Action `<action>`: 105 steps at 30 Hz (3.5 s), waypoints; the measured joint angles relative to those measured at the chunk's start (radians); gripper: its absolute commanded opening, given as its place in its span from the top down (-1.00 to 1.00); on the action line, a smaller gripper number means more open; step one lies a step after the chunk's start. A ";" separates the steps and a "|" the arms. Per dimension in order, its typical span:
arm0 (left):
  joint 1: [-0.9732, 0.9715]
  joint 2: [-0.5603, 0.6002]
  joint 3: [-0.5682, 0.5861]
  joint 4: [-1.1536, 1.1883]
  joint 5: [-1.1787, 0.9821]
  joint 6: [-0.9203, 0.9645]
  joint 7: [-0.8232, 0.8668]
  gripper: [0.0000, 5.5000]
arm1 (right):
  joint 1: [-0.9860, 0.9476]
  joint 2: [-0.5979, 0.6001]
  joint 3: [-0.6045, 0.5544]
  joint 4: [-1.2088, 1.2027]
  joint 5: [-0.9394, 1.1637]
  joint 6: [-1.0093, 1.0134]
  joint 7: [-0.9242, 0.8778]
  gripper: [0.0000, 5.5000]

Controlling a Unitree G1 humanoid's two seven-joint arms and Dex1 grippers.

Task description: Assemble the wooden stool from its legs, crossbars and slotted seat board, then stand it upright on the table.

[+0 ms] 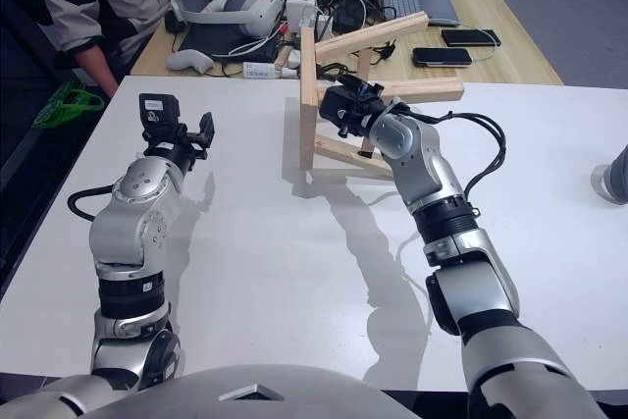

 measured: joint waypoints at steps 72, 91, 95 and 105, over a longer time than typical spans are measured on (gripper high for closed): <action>0.250 -0.119 -0.186 -0.121 -0.022 -0.290 -0.052 -0.15 | 0.658 0.288 -0.493 -0.964 0.733 0.606 -0.379 -0.28; 0.350 -0.156 -0.193 -0.140 0.010 -0.428 0.044 -0.15 | 0.671 0.266 -0.543 -0.889 0.775 0.564 -0.383 -0.28; 0.362 -0.156 -0.206 -0.131 0.024 -0.437 0.065 -0.15 | 0.671 0.241 -0.546 -0.857 0.775 0.555 -0.373 -0.28; 0.404 -0.156 -0.194 -0.136 0.032 -0.392 0.142 -0.15 | 0.709 0.202 -0.542 -0.838 0.768 0.540 -0.337 -0.28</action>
